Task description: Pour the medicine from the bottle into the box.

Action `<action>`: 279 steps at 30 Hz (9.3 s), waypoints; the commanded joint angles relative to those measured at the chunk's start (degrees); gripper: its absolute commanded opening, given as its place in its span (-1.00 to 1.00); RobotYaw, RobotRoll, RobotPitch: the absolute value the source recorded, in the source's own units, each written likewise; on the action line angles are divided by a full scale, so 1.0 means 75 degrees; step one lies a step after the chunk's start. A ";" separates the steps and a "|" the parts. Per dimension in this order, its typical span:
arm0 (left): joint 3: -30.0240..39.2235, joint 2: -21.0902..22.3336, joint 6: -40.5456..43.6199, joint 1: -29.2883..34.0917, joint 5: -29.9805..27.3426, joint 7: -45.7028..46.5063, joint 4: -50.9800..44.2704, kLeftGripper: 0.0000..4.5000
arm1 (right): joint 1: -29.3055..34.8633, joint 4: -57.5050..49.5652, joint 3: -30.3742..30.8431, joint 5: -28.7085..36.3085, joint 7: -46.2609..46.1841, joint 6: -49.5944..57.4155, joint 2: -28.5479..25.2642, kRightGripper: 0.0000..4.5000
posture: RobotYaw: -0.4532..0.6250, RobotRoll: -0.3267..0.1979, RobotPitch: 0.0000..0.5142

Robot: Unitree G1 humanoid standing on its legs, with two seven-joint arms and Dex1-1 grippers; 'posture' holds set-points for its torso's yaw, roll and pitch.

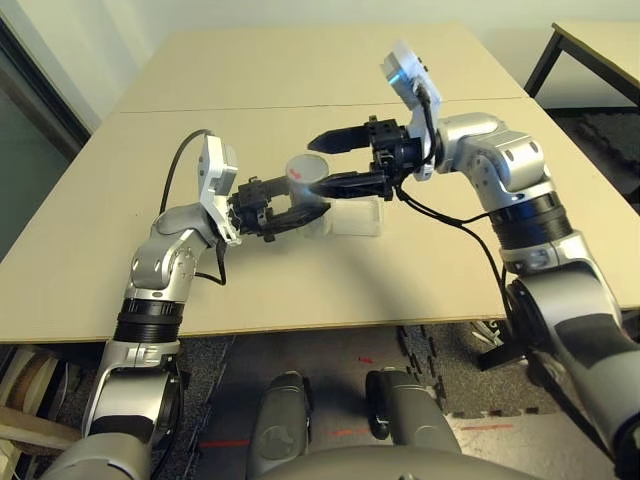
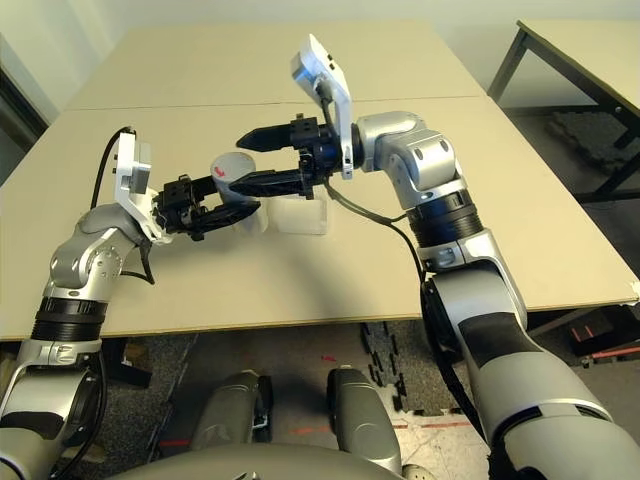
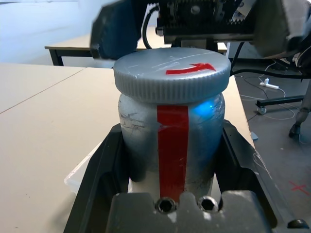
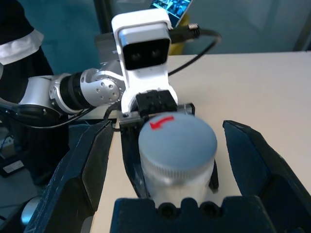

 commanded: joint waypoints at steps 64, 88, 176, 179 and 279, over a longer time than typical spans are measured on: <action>0.0081 0.0248 -0.0473 0.0104 0.0321 -0.0175 0.0738 0.15 | 0.0140 0.4076 -0.1001 -0.1635 -0.1902 -0.3139 -0.0865 0.15 | -0.18 0.25 -0.70; 0.0093 0.0327 -0.0658 -0.0255 0.0547 -0.0056 0.0999 0.15 | 0.1113 0.6197 -0.1478 -0.2134 -0.2985 -0.4040 -0.0949 0.48 | -0.18 0.25 -0.73; -0.0114 -0.1019 -0.5318 -0.4004 0.4198 0.3120 0.7568 0.15 | 0.2654 0.0451 -0.1167 -0.0623 -0.0956 -0.1163 -0.1627 1.00 | -0.26 0.25 -0.77; 0.0078 -0.1056 -0.4966 -0.3677 0.3942 0.3165 0.7103 0.15 | 0.2601 0.0536 -0.1155 -0.0641 -0.0949 -0.1213 -0.1599 1.00 | -0.25 0.25 -0.75; 0.2019 -0.1147 -0.1662 0.2301 0.1321 0.5327 0.0109 0.99 | 0.2351 0.2347 -0.1739 -0.0874 -0.1468 -0.2122 -0.1841 1.00 | -0.20 0.25 -0.66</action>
